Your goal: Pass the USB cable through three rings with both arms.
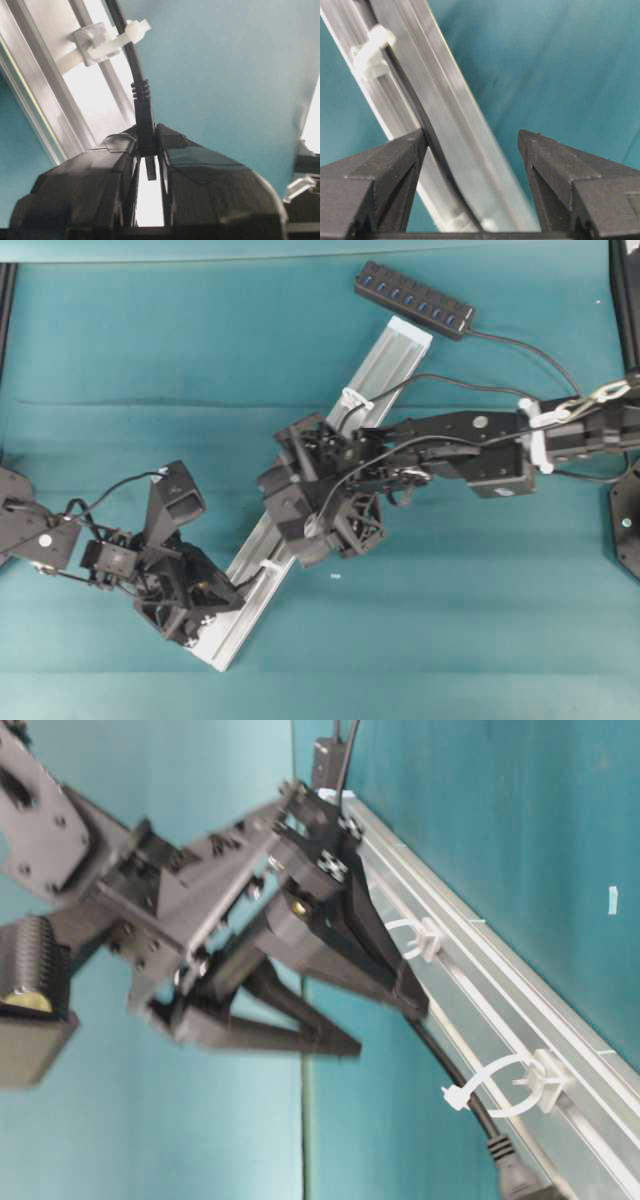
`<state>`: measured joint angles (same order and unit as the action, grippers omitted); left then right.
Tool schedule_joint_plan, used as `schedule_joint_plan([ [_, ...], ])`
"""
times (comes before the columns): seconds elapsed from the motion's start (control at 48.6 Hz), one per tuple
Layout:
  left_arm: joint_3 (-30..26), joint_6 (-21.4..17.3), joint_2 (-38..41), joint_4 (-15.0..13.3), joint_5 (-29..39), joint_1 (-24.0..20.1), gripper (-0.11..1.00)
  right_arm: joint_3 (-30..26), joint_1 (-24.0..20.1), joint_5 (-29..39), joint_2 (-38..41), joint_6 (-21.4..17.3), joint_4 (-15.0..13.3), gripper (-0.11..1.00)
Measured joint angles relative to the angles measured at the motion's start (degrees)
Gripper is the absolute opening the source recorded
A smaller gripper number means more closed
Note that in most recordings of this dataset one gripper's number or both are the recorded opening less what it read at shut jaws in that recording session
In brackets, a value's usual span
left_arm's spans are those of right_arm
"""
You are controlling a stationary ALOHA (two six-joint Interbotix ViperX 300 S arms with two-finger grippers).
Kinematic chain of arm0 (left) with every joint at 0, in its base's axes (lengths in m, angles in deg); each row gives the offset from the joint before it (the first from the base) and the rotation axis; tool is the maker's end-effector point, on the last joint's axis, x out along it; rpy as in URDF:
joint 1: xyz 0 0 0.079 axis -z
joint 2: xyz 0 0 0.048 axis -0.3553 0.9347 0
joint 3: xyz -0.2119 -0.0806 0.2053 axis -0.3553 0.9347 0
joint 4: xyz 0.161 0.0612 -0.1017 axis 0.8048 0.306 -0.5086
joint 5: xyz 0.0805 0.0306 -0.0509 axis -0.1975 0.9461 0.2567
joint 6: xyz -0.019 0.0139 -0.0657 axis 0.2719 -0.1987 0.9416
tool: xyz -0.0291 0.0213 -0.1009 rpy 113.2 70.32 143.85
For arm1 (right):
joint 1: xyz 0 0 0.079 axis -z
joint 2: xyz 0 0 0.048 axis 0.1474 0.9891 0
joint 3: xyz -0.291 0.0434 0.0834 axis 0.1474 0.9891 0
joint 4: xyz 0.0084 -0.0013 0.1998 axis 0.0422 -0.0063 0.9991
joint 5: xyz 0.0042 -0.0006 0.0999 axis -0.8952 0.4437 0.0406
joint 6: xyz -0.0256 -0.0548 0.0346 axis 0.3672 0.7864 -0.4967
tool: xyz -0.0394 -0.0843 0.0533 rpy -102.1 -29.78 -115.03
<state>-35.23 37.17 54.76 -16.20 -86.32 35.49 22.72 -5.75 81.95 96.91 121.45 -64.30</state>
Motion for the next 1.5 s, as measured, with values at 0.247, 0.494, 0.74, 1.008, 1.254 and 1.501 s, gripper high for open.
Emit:
schedule_joint_plan([
  [0.247, 1.93, 2.81, -2.46, 0.00, 0.00, 1.85, 0.10, 2.99, 0.44, -0.09, -2.90, -0.53, 0.00, 0.82],
  [0.494, 2.55, 4.31, -2.99, 0.00, 0.00, 3.43, 0.10, 4.39, 0.35, 0.79, -6.15, -0.53, 0.00, 0.82],
  [0.74, 2.55, 4.22, -4.13, 0.00, 0.00, 3.60, 0.10, 6.77, 0.26, 1.58, -9.05, -2.37, 0.09, 0.81],
  [1.008, 3.08, 4.22, -6.94, 0.00, 0.79, 4.04, 0.10, 10.72, 0.18, 1.76, -12.74, -8.79, 0.00, 0.81],
  [1.254, 3.08, 4.13, -7.21, 0.00, 1.67, 4.13, 0.10, 12.13, -0.44, 1.14, -13.62, -9.49, 0.00, 0.81],
  [1.501, 2.99, 3.87, -7.56, 0.00, 1.67, 3.78, 0.10, 12.22, -1.32, -0.70, -13.80, -9.67, 0.18, 0.81],
])
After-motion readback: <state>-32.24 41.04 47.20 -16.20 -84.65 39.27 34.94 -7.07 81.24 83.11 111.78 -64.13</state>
